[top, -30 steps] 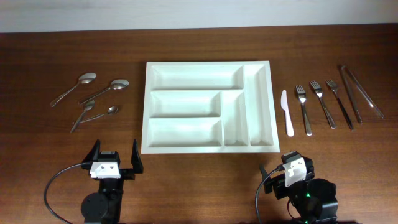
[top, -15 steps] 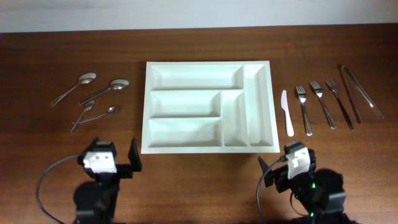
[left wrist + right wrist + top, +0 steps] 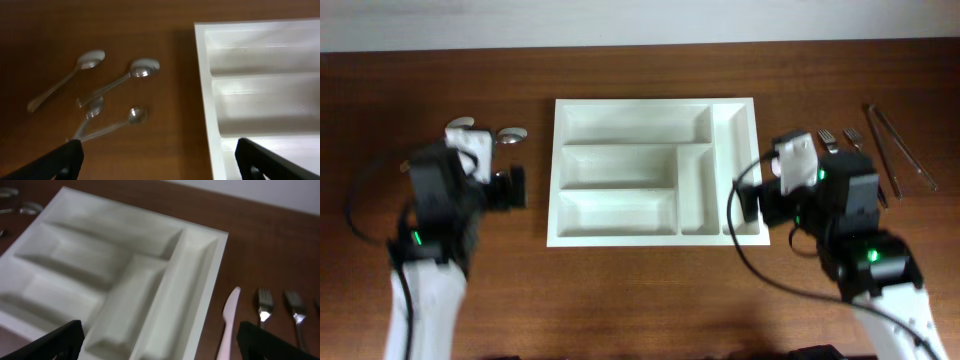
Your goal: Pack container
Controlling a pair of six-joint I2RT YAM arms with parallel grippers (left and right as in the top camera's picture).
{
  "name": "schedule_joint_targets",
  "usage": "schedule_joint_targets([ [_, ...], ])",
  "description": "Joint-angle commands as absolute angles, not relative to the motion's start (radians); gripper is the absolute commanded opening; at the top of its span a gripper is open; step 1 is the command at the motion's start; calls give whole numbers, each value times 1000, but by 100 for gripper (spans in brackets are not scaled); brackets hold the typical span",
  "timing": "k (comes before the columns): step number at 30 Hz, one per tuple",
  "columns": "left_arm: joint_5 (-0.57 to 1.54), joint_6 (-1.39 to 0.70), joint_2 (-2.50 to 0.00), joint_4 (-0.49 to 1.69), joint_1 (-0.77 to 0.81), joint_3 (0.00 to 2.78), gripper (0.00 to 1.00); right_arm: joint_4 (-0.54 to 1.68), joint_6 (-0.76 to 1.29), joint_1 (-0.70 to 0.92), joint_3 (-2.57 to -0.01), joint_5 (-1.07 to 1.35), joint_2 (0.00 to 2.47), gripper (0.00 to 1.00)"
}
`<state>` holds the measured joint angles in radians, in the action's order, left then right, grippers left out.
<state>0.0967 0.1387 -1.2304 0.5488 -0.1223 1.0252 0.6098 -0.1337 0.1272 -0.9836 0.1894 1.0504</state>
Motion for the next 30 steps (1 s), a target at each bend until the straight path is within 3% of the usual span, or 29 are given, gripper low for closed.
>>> schedule_joint_targets([
  [1,233,196,-1385,582,-173,1213,99,649,-123,126,-1078,172,1104,99],
  [8,241,196,-1493,558,-185,1341,99,771,78,-65,-1147,181,1158,99],
  [16,237,197,-1494,525,-186,1341,99,880,87,-278,-1169,188,1253,99],
  [30,176,196,-1515,492,-186,1341,99,797,80,-302,-1226,137,1419,99],
])
